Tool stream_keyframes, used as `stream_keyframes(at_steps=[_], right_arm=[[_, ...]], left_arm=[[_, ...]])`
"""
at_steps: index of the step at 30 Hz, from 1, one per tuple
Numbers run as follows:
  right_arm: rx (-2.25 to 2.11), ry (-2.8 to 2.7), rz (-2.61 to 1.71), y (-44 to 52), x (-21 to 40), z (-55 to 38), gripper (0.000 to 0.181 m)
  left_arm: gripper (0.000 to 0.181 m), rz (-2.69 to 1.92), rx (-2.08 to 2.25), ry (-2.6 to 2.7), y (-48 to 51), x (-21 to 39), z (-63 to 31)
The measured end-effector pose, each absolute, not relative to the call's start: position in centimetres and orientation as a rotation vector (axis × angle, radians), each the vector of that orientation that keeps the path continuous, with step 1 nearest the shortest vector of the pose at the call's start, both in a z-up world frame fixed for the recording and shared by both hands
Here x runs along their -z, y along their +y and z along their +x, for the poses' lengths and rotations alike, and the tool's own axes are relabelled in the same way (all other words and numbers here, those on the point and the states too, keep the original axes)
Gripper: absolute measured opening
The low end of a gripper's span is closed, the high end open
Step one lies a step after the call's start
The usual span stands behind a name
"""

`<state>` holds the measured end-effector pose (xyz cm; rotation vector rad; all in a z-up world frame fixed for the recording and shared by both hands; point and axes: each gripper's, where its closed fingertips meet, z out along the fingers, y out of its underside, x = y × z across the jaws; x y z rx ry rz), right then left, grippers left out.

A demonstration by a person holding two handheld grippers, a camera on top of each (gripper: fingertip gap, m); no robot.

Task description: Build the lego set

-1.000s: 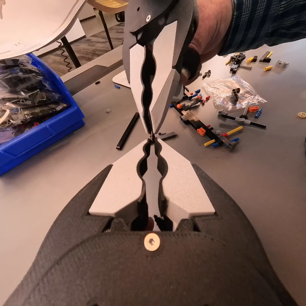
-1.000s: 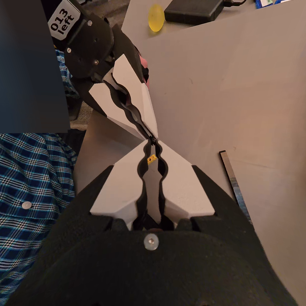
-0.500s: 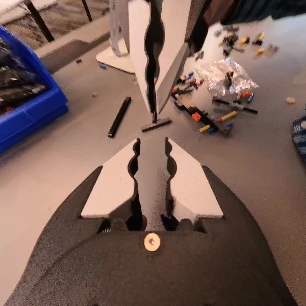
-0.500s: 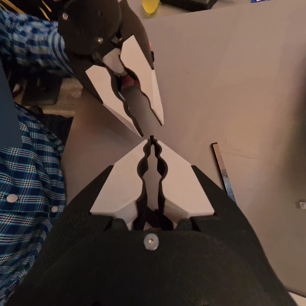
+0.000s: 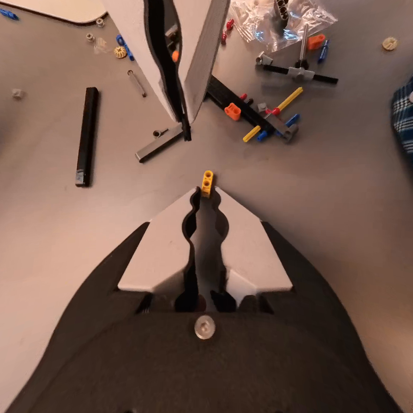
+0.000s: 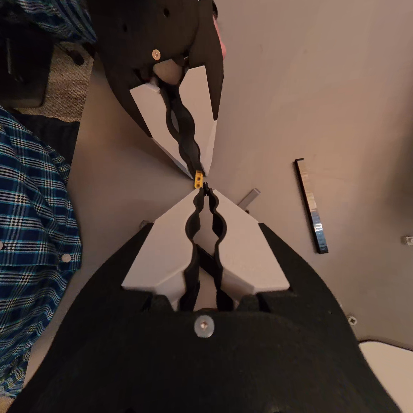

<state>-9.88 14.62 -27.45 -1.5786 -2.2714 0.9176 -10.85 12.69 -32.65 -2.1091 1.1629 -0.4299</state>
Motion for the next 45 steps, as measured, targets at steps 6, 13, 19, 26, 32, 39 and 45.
stream_keyframes(at_steps=[6,13,19,26,32,39,45], right_arm=[[-0.858,-2.299,-1.573,14.5,28.4,-9.3,0.002],[-0.659,-2.371,-1.467,13.7,29.9,-9.3,0.002],[-0.463,-2.437,-1.325,13.2,30.5,-9.7,0.002],[-0.330,-2.511,-1.217,13.2,31.0,-9.6,0.002],[-0.302,-2.557,-1.174,13.0,31.1,-9.5,0.002],[-0.240,-2.605,-1.116,13.2,31.1,-9.3,0.001],[-0.239,-2.610,-1.093,13.1,31.2,-9.4,0.002]], left_arm=[[0.008,-2.149,0.403,1.038,12.9,32.6,-9.7],[0.015,-2.152,0.343,0.961,12.6,32.6,-10.2],[0.006,-2.134,0.292,0.979,12.6,32.6,-10.1],[0.005,-2.118,0.272,0.997,12.7,32.6,-10.0],[0.005,-2.109,0.267,1.009,12.7,32.6,-9.9],[0.005,-2.092,0.257,1.021,12.7,32.5,-9.8],[0.006,-2.068,0.257,1.052,12.6,32.4,-10.1]])
